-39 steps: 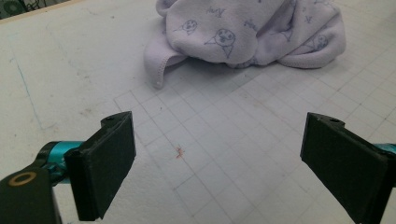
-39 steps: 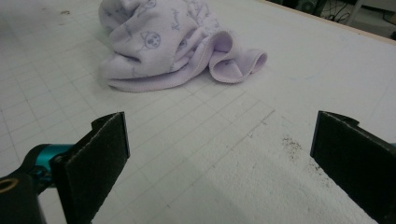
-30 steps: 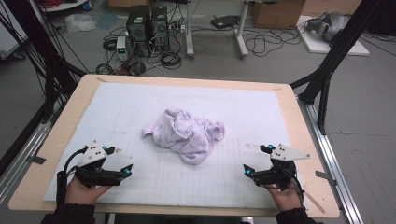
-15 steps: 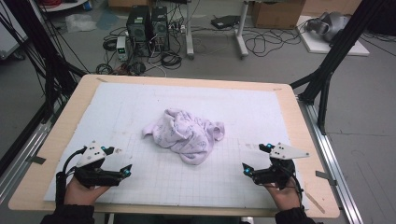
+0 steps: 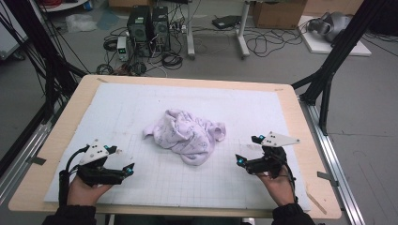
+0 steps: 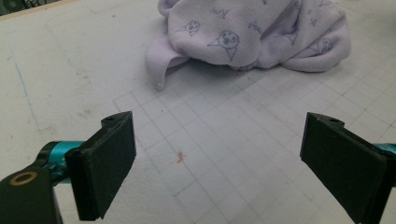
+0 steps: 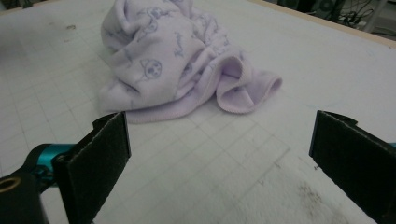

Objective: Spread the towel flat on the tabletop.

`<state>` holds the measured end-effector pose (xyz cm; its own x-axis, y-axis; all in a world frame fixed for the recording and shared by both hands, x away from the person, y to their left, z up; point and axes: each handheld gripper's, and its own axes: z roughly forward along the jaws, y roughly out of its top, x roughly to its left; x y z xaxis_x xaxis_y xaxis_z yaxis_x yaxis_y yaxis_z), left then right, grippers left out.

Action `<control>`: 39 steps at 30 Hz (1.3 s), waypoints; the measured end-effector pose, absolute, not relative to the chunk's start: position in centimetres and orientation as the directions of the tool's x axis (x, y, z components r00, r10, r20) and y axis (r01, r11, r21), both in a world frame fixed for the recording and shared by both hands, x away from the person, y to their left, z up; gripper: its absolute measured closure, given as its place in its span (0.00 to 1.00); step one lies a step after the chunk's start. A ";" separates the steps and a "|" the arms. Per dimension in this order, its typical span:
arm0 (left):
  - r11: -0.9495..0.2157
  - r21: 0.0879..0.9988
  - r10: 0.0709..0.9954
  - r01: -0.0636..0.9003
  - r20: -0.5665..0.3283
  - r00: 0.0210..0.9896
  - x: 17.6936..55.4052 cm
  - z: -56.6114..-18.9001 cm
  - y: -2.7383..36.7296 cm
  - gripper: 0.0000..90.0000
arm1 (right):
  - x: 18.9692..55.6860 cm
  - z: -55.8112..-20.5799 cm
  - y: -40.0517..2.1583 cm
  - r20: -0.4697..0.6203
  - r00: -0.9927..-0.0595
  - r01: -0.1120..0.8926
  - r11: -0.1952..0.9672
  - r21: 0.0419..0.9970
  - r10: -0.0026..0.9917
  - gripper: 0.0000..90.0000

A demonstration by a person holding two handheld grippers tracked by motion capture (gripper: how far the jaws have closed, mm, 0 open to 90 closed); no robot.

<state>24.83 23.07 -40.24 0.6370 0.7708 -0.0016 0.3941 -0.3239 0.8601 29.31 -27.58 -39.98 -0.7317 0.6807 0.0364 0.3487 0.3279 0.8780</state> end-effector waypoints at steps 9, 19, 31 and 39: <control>-0.338 0.855 0.755 0.393 -0.002 0.655 25.4 -40.4 22.2 0.13 | 32.1 -39.7 -23.1 0.043 -0.806 0.330 0.388 0.861 0.590 0.19; -0.359 0.852 0.720 0.382 -0.008 0.693 27.5 -39.9 20.1 0.15 | 34.6 -40.3 -19.1 0.069 -0.847 0.315 0.393 0.864 0.527 0.27; -0.430 0.829 0.667 0.356 0.027 0.744 33.5 -40.5 14.3 0.34 | 36.4 -43.0 -17.3 0.112 -0.866 0.370 0.473 0.799 0.487 0.47; -0.498 0.767 0.652 0.404 0.025 0.757 35.9 -42.4 13.0 0.84 | 36.7 -44.2 -16.6 0.124 -0.876 0.386 0.523 0.760 0.466 0.81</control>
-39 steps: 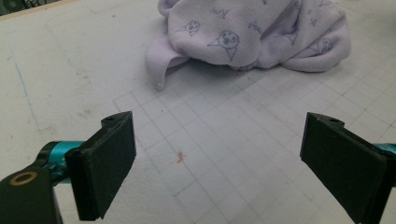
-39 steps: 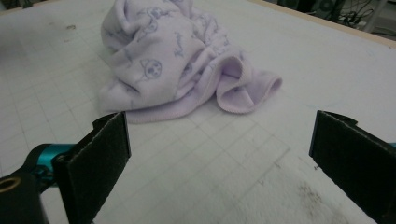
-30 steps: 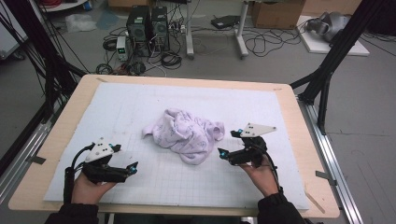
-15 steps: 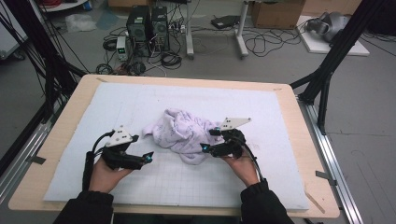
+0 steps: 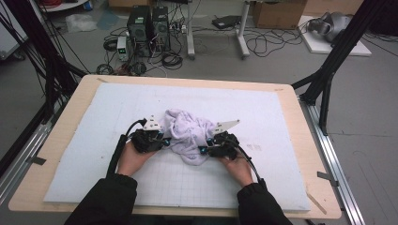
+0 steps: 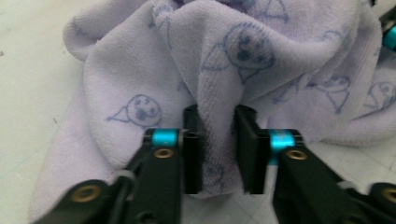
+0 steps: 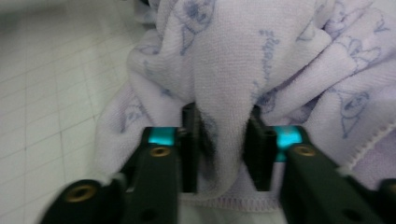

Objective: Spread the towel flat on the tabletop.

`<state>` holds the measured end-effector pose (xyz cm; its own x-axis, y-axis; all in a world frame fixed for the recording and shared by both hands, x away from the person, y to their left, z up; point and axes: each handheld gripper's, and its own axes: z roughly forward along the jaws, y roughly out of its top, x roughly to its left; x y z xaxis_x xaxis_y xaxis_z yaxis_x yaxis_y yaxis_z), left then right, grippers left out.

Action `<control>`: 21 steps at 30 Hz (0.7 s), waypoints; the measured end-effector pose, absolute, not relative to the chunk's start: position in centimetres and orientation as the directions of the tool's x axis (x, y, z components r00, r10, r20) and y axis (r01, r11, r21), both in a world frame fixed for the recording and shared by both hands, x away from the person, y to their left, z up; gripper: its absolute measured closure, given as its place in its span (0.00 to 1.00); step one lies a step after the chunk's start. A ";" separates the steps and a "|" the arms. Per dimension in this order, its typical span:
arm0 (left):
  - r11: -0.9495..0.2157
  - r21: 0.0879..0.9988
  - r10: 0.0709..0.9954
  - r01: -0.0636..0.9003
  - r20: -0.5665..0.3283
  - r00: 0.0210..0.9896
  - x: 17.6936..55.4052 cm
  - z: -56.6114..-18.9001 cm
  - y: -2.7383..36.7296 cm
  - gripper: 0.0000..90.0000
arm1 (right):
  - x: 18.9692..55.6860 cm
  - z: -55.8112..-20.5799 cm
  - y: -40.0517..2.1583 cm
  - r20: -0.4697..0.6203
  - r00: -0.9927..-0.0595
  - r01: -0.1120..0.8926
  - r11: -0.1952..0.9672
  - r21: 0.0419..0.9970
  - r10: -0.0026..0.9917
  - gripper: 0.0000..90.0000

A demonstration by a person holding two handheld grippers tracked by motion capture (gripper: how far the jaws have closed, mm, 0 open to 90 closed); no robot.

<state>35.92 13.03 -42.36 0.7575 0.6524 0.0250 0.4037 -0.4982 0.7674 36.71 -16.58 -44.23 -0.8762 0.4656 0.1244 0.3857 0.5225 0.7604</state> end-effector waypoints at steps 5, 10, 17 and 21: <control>-0.497 0.762 0.637 0.414 -0.004 0.771 35.0 -41.4 13.8 0.89 | 36.4 -43.6 -17.0 0.116 -0.887 0.367 0.530 0.765 0.447 0.87; -0.479 0.792 0.598 0.379 -0.022 0.801 30.6 -39.4 15.3 0.88 | 34.2 -41.0 -17.8 0.087 -0.916 0.308 0.549 0.777 0.391 0.88; -0.479 0.803 0.531 0.354 -0.056 0.845 24.7 -39.1 16.1 0.89 | 29.0 -39.5 -18.7 0.099 -0.957 0.248 0.585 0.772 0.274 0.88; -0.498 0.792 0.492 0.353 -0.077 0.867 21.3 -40.3 15.9 0.88 | 26.9 -40.1 -19.1 0.122 -0.961 0.250 0.594 0.765 0.248 0.88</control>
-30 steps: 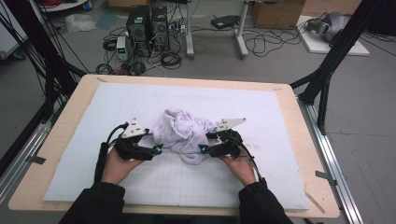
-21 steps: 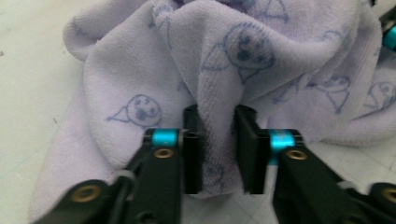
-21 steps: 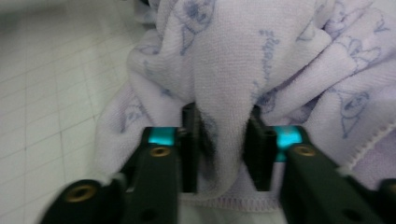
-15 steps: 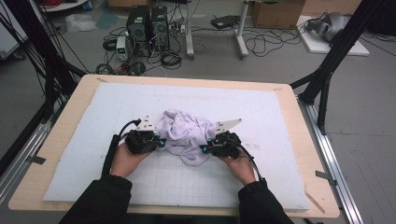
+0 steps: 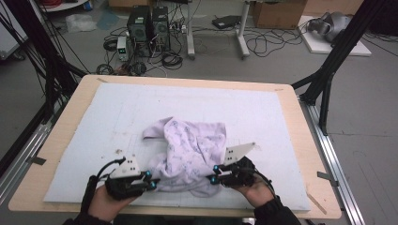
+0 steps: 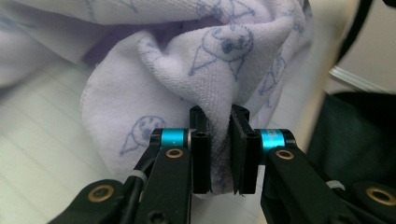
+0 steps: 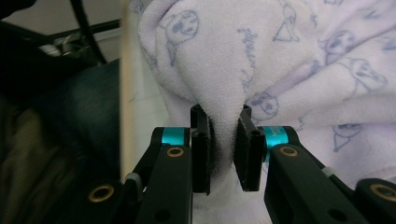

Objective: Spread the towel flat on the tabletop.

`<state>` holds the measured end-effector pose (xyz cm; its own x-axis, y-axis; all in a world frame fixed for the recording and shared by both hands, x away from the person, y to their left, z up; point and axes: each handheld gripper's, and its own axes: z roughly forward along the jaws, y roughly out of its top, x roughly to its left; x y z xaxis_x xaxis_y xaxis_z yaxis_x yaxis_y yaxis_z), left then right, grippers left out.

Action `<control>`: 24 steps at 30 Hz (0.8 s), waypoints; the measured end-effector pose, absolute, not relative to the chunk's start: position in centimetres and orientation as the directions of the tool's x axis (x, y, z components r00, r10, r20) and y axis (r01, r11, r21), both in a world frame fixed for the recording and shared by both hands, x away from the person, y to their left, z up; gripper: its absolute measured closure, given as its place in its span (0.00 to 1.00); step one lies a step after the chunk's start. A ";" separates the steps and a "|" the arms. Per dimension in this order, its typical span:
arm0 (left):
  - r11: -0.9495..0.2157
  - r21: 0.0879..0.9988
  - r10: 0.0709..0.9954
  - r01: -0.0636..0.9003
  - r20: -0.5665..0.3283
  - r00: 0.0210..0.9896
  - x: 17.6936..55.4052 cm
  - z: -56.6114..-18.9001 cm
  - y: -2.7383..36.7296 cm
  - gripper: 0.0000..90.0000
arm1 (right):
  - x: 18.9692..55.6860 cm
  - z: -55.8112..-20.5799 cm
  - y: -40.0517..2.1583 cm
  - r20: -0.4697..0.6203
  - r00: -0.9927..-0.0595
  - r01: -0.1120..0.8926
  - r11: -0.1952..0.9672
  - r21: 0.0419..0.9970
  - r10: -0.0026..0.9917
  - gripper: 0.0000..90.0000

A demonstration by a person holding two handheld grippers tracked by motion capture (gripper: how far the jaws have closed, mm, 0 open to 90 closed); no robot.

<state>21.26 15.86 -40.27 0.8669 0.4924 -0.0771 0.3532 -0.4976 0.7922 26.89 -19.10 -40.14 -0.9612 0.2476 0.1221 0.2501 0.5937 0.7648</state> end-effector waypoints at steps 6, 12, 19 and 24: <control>-0.502 0.788 0.487 0.357 -0.084 0.869 20.6 -40.9 16.0 0.49 | 25.7 -40.4 -20.1 0.149 -0.962 0.255 0.568 0.782 0.227 0.60; -0.434 0.833 0.503 0.342 -0.091 0.859 23.1 -38.9 16.7 0.43 | 28.3 -38.7 -21.3 0.119 -0.942 0.270 0.502 0.821 0.313 0.50; -0.456 0.804 0.491 0.383 -0.131 0.861 28.0 -40.5 14.1 0.48 | 31.3 -41.9 -20.2 0.102 -0.912 0.329 0.559 0.761 0.398 0.51; -0.496 0.769 0.465 0.403 -0.156 0.871 28.9 -42.3 12.0 0.67 | 31.5 -43.6 -20.0 0.094 -0.908 0.348 0.613 0.709 0.408 0.58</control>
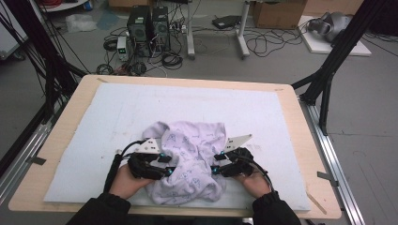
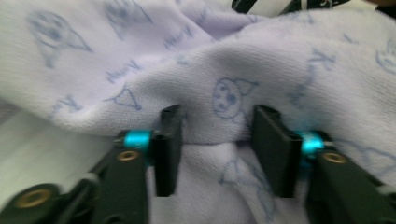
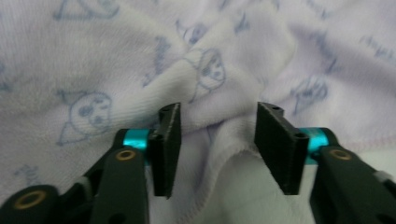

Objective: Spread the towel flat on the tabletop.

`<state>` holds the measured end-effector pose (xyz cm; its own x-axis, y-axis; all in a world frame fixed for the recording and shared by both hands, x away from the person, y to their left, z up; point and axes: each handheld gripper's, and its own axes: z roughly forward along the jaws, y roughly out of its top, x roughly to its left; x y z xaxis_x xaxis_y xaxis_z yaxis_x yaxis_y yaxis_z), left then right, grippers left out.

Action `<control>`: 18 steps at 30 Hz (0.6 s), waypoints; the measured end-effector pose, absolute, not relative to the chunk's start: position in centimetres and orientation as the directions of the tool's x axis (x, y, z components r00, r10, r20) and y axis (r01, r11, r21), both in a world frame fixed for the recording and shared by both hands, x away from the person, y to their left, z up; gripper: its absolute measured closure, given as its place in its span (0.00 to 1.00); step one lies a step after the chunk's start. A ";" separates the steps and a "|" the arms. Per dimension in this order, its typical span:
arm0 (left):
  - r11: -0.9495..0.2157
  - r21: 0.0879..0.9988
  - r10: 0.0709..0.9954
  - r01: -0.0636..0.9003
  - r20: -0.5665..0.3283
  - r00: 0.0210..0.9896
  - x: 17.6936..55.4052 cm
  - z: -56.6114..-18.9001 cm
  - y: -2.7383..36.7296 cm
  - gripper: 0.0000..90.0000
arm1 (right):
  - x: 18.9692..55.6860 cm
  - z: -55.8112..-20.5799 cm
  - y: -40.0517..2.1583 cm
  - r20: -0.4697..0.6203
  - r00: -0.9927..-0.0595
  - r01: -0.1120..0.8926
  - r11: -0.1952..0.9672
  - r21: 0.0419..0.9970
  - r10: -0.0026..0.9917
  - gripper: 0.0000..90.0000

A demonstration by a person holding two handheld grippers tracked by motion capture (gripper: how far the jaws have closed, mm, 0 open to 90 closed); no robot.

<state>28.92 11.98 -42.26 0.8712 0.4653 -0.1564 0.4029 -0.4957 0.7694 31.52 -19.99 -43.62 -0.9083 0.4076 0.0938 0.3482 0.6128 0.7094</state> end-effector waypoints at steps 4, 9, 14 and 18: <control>-0.548 0.730 0.459 0.408 -0.146 0.876 29.1 -43.6 11.0 0.91 | 31.1 -44.1 -20.0 0.049 -0.911 0.326 0.642 0.694 0.410 0.80; -0.534 0.744 0.467 0.401 -0.136 0.874 28.3 -43.0 12.0 0.95 | 31.0 -43.8 -20.3 0.076 -0.917 0.333 0.644 0.689 0.393 0.94; -0.521 0.760 0.473 0.389 -0.122 0.872 26.9 -42.3 13.2 0.95 | 29.8 -43.2 -20.8 0.079 -0.922 0.326 0.647 0.689 0.380 0.94; -0.507 0.772 0.490 0.384 -0.108 0.865 25.5 -41.7 14.7 0.95 | 28.3 -42.9 -21.5 0.078 -0.928 0.314 0.652 0.691 0.364 0.94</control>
